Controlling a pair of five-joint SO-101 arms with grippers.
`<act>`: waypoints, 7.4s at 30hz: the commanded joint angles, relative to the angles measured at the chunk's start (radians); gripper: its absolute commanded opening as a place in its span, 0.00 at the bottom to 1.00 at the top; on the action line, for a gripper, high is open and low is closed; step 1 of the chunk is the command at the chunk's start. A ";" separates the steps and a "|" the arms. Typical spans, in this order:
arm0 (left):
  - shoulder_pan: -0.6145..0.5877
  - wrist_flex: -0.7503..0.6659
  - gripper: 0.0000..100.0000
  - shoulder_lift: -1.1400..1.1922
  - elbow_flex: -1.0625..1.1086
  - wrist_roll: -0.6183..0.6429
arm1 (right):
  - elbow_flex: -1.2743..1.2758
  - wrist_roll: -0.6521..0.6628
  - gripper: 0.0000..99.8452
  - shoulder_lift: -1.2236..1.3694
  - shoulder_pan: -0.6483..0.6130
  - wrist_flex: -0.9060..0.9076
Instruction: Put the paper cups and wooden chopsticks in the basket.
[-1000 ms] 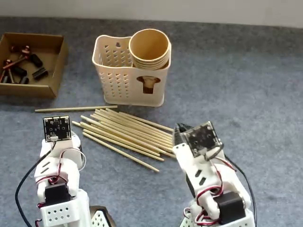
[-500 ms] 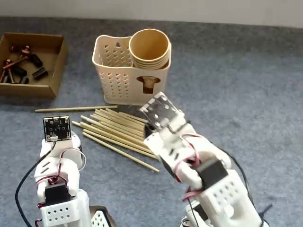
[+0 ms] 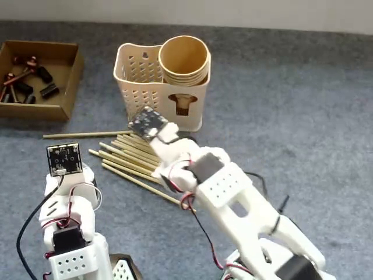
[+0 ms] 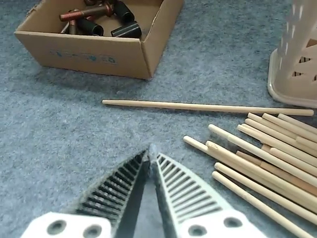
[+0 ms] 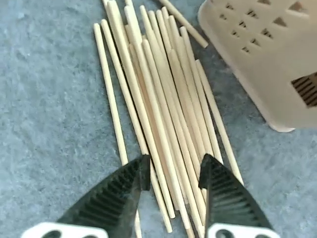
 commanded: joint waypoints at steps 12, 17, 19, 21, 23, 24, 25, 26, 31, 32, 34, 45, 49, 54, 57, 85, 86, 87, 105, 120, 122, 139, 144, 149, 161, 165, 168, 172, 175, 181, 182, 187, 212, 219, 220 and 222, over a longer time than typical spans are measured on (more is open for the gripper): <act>-0.019 -0.017 0.00 -0.004 -0.002 -0.011 | -0.094 0.078 0.17 0.338 -0.042 -0.108; -0.019 -0.017 0.00 -0.004 -0.002 -0.011 | -0.096 0.083 0.17 0.380 -0.036 -0.110; -0.019 -0.017 0.00 -0.004 -0.002 -0.011 | -0.096 0.083 0.17 0.395 -0.036 -0.110; -0.019 -0.015 0.00 -0.004 -0.002 -0.011 | -0.096 0.083 0.17 0.412 -0.035 -0.110; -0.019 -0.015 0.00 -0.004 -0.002 -0.011 | -0.096 0.083 0.14 0.429 -0.021 -0.114; -0.019 -0.015 0.00 -0.004 -0.002 -0.011 | -0.096 0.083 0.13 0.437 -0.016 -0.130; -0.019 -0.015 0.00 -0.004 -0.002 -0.011 | -0.096 0.083 0.12 0.444 -0.005 -0.142; -0.019 -0.015 0.00 -0.004 -0.002 -0.011 | -0.096 0.083 0.12 0.452 0.005 -0.151; -0.019 -0.015 0.00 -0.004 -0.002 -0.011 | -0.096 0.083 0.11 0.469 0.035 -0.153; -0.019 -0.015 0.00 -0.004 -0.002 -0.011 | -0.096 0.084 0.11 0.469 0.035 -0.151; -0.019 -0.015 0.00 -0.004 -0.002 -0.011 | -0.096 0.084 0.11 0.469 0.033 -0.148; -0.019 -0.015 0.00 -0.004 -0.002 -0.011 | -0.088 0.135 0.01 0.464 0.033 -0.145; -0.019 -0.015 0.00 -0.004 -0.002 -0.011 | -0.094 0.135 0.01 0.463 0.033 -0.085; -0.019 -0.015 0.00 -0.004 -0.002 -0.011 | -0.088 0.135 0.01 0.372 0.035 -0.054; -0.019 -0.015 0.00 -0.004 -0.002 -0.011 | -0.082 0.133 0.01 0.291 0.035 -0.053; -0.019 -0.015 0.00 -0.004 -0.002 -0.011 | 0.030 -0.164 0.01 -0.446 0.133 0.016; -0.019 -0.015 0.00 -0.004 -0.002 -0.011 | 0.030 -0.163 0.01 -0.460 0.131 0.012; -0.019 -0.015 0.00 -0.004 -0.002 -0.011 | 0.030 -0.167 0.01 -0.472 0.131 -0.013; -0.019 -0.017 0.00 -0.004 -0.002 -0.011 | 0.038 -0.163 0.01 -0.487 0.030 -0.647; -0.019 -0.017 0.00 -0.004 -0.002 -0.011 | 0.031 -0.164 0.01 -0.153 0.035 -1.216; -0.019 -0.017 0.00 -0.004 -0.002 -0.011 | 0.031 -0.163 0.01 -0.091 0.039 -1.290; -0.019 -0.017 0.00 -0.004 -0.002 -0.011 | 0.028 -0.163 0.01 0.263 0.186 -1.667; -0.019 -0.017 0.00 -0.004 -0.002 -0.011 | 0.030 -0.163 0.01 0.292 0.186 -1.667; -0.019 -0.017 0.00 -0.004 -0.002 -0.011 | 0.038 -0.163 0.03 0.291 0.186 -1.661; -0.019 -0.017 0.00 -0.004 -0.002 -0.011 | 0.039 -0.164 0.09 0.288 0.180 -1.659; -0.019 -0.017 0.00 -0.004 -0.002 -0.011 | 0.041 -0.167 0.09 0.231 0.179 -1.612; -0.019 -0.017 0.00 -0.004 -0.002 -0.011 | 0.038 -0.169 0.09 0.133 0.179 -1.478; -0.019 -0.017 0.00 -0.004 -0.002 -0.011 | 0.041 -0.169 0.09 -0.018 0.157 -1.296; -0.019 -0.017 0.00 -0.004 -0.002 -0.011 | 0.041 -0.169 0.09 -0.122 0.136 -1.144; -0.019 -0.017 0.00 -0.004 -0.001 -0.011 | 0.041 -0.169 0.09 -0.269 0.124 -0.898; -0.019 -0.017 0.00 -0.004 -0.001 -0.011 | 0.041 -0.169 0.09 -0.285 0.124 -0.860; -0.019 -0.017 0.00 -0.004 -0.001 -0.011 | 0.041 -0.169 0.09 -0.349 0.124 -0.691; 0.001 -0.015 0.00 -0.004 -0.002 -0.011 | 0.137 -0.163 0.09 -0.400 0.120 0.008; 0.079 -0.015 0.00 -0.004 -0.001 -0.009 | 0.275 -0.161 0.09 -0.398 0.119 -0.021; 0.081 -0.015 0.00 -0.004 0.002 -0.009 | 0.302 -0.161 0.09 -0.398 0.119 -0.042; 0.085 -0.020 0.00 -0.004 0.022 -0.009 | 0.357 -0.161 0.09 -0.398 0.097 -0.097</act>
